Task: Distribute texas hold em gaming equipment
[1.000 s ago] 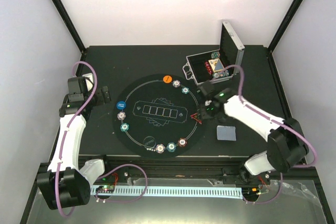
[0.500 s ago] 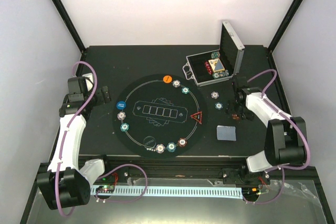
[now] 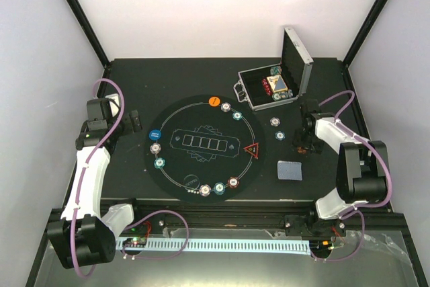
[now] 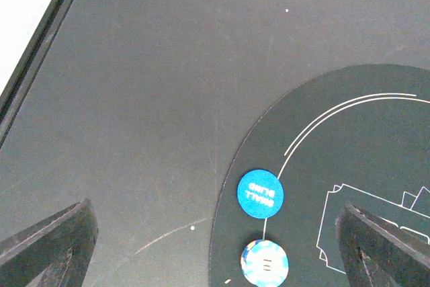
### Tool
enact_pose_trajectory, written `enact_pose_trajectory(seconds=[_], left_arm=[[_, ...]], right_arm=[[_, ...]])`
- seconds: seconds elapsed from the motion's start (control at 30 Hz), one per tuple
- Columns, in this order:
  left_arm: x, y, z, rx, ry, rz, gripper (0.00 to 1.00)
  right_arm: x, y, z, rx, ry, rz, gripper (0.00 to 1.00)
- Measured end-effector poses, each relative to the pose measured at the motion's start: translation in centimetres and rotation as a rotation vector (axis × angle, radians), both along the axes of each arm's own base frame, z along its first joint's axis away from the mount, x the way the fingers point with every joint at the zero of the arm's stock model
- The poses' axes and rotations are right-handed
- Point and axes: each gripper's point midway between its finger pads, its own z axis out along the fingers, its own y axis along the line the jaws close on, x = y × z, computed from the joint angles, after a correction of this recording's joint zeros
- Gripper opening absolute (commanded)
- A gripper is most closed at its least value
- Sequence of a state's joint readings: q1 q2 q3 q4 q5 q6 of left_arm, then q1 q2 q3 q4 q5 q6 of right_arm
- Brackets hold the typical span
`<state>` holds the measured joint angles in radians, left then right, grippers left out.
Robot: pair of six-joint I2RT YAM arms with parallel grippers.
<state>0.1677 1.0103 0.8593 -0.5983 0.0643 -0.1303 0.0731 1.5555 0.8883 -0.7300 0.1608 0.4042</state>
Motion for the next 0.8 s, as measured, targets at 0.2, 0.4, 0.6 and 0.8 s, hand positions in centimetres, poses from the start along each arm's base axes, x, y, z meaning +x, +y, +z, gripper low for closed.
enact_pose_trajectory(seconds=[0.2,0.4,0.6,0.8], left_arm=[[0.0,0.0,0.0,0.0,0.0,0.0,0.99],[0.0,0.0,0.0,0.0,0.0,0.0,0.99],[0.0,0.0,0.0,0.0,0.0,0.0,0.99],[0.0,0.0,0.0,0.0,0.0,0.0,0.99]], right_arm=[[0.32,0.28,-0.22,0.017,-0.006,0.008,0.52],[0.44,0.57,-0.57,0.033,-0.001,0.013,0.45],[0.44,0.62,-0.6,0.037,-0.001,0.014,0.41],[0.16,0.6,-0.34,0.036,0.011,0.015,0.39]])
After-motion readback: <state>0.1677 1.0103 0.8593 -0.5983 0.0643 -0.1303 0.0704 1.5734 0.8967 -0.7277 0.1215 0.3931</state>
